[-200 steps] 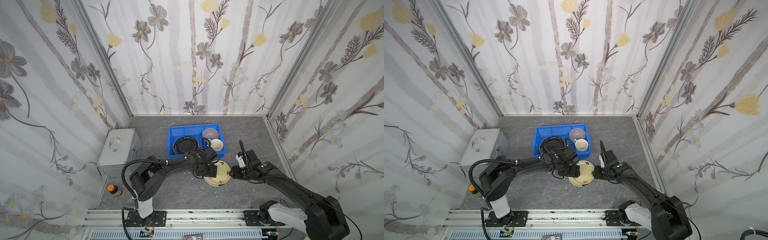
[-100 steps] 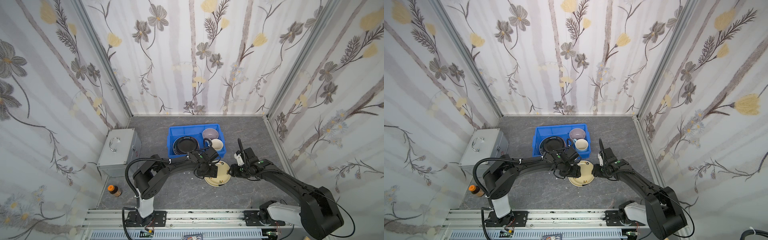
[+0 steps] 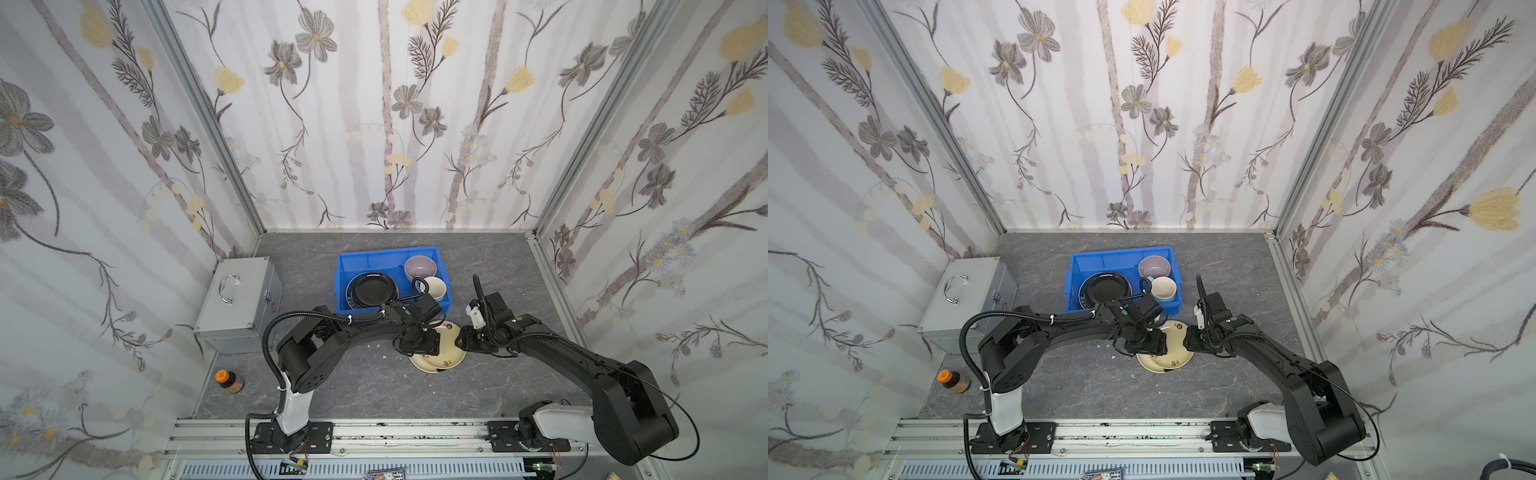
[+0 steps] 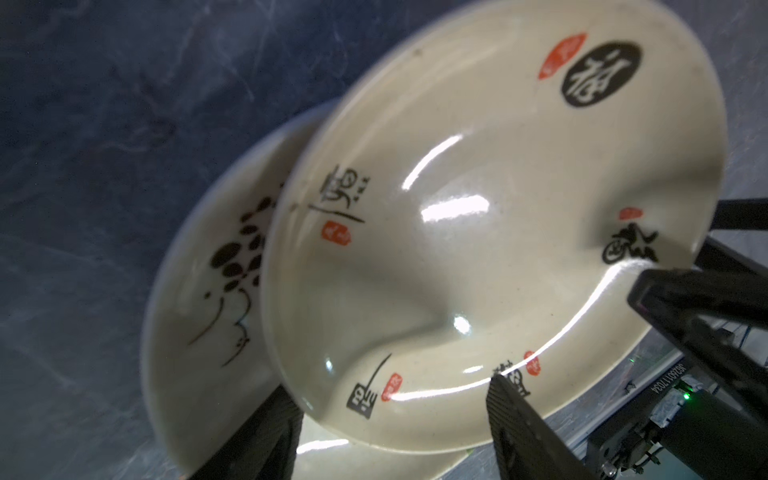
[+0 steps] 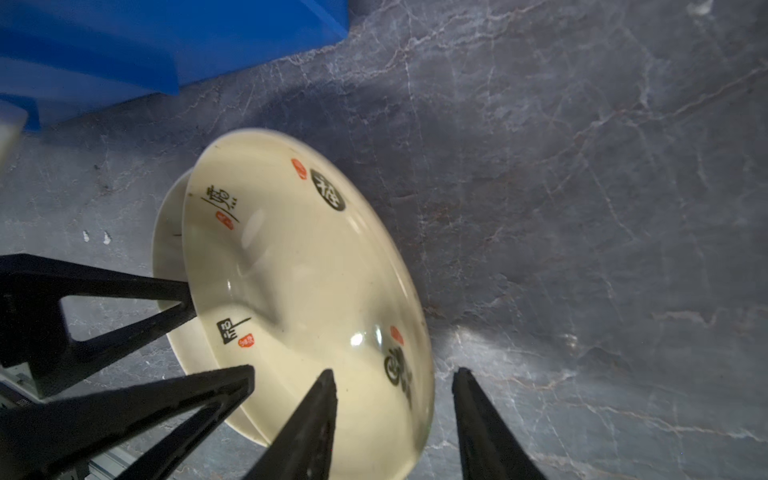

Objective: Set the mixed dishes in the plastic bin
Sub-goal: 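Close the left and right grippers on opposite rims of the top cream plate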

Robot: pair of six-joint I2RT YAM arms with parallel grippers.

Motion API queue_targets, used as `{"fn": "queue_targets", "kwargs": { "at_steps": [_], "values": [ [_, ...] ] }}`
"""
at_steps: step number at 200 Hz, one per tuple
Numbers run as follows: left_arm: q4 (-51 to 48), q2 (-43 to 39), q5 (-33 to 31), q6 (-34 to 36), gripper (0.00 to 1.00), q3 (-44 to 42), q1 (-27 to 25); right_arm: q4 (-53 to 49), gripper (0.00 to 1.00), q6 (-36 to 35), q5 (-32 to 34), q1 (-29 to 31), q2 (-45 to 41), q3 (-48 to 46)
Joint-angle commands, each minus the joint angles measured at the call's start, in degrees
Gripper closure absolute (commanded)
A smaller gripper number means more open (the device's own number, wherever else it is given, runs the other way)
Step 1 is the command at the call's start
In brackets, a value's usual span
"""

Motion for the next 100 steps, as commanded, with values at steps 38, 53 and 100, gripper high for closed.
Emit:
{"fn": "queue_targets", "kwargs": {
  "at_steps": [38,53,100],
  "values": [
    [0.4,0.6,0.5,1.0,0.31,0.4,0.4,4.1,0.7,-0.6,-1.4,-0.8,3.6,0.7],
    [0.3,0.6,0.6,1.1,0.31,0.3,0.5,4.4,0.78,-0.6,-1.9,-0.9,4.2,0.7],
    [-0.4,-0.4,0.1,1.5,0.31,0.2,0.7,1.8,0.91,-0.6,-1.6,-1.3,1.1,1.3]
  ]
}}
